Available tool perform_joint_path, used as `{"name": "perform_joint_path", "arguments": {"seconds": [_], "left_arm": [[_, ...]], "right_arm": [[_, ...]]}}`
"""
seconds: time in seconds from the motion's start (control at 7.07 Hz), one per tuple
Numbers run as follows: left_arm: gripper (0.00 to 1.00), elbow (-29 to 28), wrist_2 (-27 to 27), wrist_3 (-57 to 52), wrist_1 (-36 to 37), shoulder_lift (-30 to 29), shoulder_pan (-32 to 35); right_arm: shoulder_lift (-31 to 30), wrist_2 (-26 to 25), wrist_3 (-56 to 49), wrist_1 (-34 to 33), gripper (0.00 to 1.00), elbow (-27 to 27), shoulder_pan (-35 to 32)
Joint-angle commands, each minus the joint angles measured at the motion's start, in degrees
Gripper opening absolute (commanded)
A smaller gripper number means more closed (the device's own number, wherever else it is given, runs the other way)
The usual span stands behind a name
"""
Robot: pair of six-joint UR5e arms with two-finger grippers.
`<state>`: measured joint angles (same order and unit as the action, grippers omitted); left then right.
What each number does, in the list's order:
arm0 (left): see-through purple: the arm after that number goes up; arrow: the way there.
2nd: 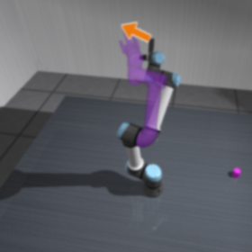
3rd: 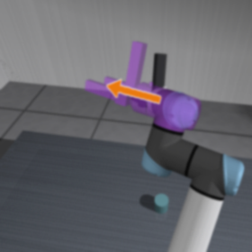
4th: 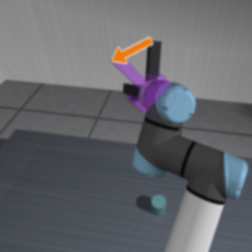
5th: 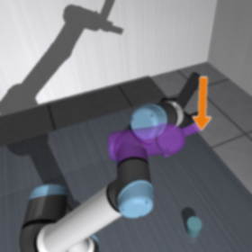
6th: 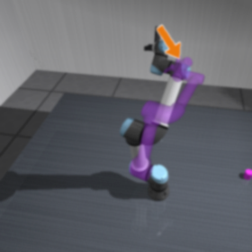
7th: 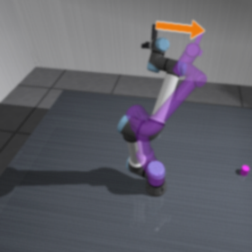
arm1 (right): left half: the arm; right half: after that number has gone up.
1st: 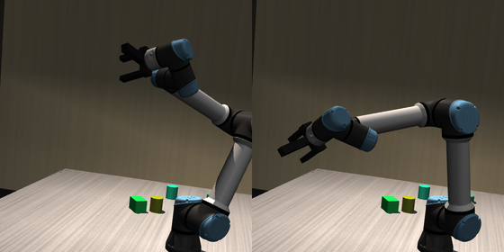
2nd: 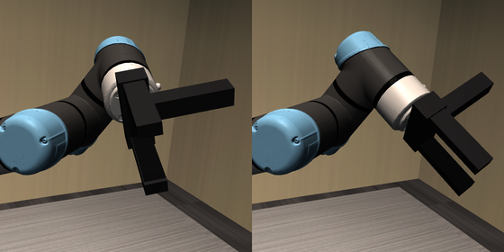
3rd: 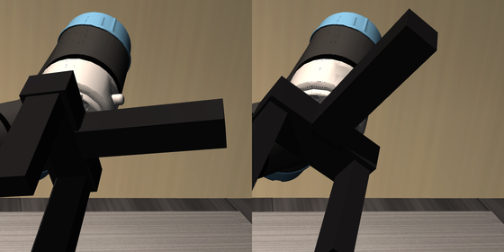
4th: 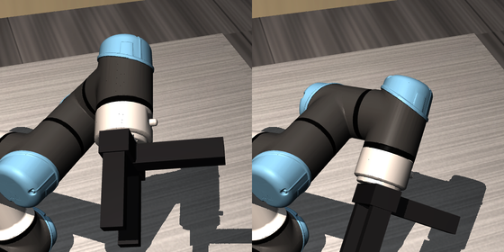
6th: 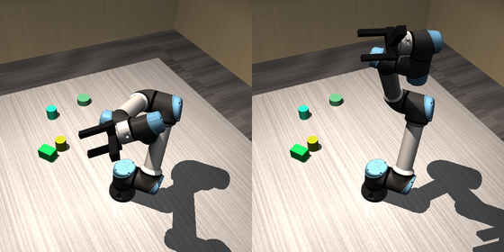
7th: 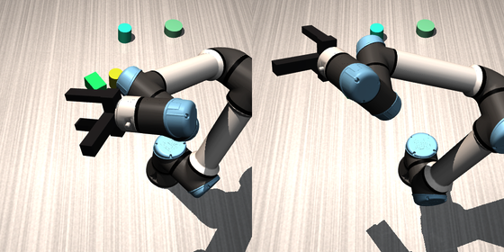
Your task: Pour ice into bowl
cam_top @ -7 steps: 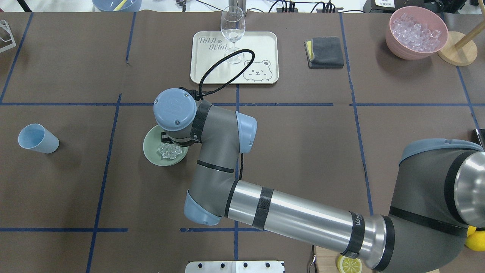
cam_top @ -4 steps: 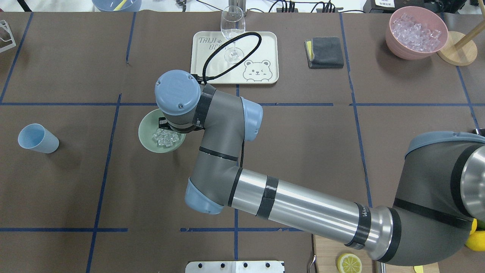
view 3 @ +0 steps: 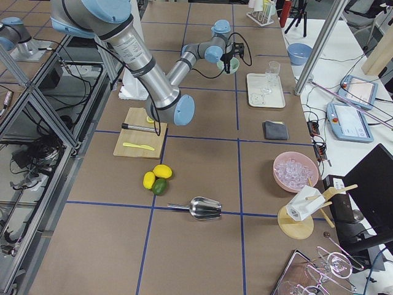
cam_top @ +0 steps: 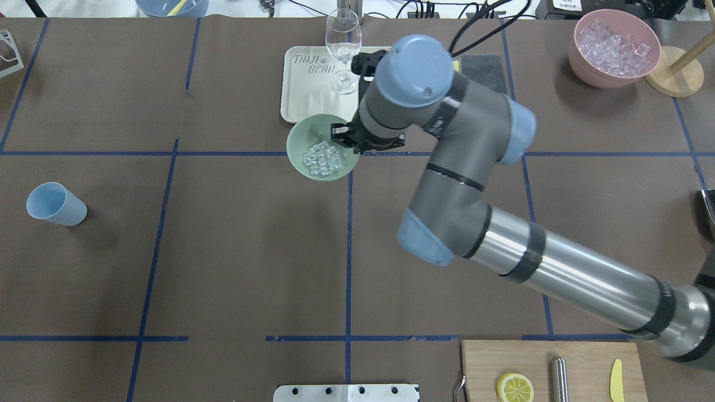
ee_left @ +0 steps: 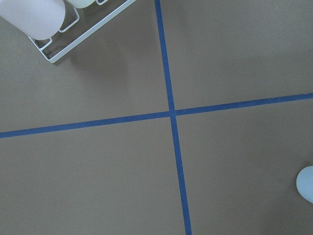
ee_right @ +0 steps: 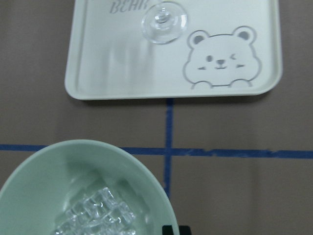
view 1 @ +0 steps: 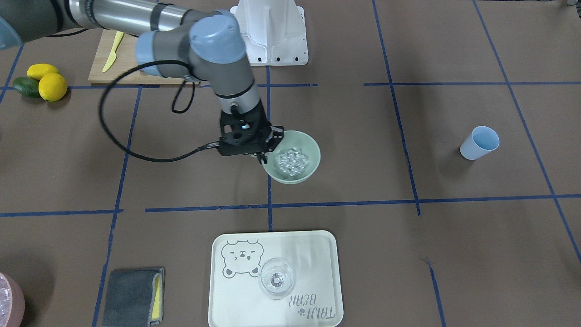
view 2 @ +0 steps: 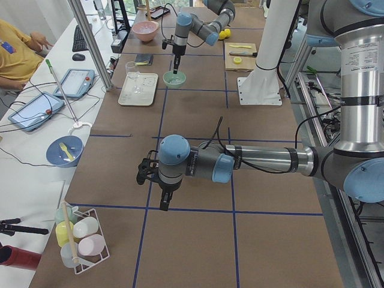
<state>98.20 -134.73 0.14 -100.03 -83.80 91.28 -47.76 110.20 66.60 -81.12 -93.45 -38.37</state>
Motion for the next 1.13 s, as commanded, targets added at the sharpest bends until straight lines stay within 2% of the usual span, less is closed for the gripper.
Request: {"name": "perform_joint_path", "arguments": {"seconds": [0.0,0.28,0.57,0.85,0.99], "left_arm": [[1.00,-0.63,0.08,-0.05,0.44,-0.14,-2.06],[1.00,-0.46,0.17,-1.44,2.80,0.12,-2.69],[1.00,0.41,0.17,-10.31,8.85,-0.14,-2.60],[1.00,0.42,0.17,-10.34,8.89,-0.31,-2.25],[1.00,0.50,0.17,-10.42,8.80,-0.32,-2.25]], "right_arm": [[-15.80,12.01,-14.24,-3.42,0.00,-13.47,-10.19],[-23.74,18.62,-29.95,-3.52,0.00,-14.40,-18.89],[-32.69,24.25,-42.98,-2.74,0.00,-14.48,-26.63],[-42.46,24.72,-45.85,-0.64,0.00,-14.14,-30.53],[-46.50,24.80,-44.99,4.51,0.00,-13.70,-30.45]]}}
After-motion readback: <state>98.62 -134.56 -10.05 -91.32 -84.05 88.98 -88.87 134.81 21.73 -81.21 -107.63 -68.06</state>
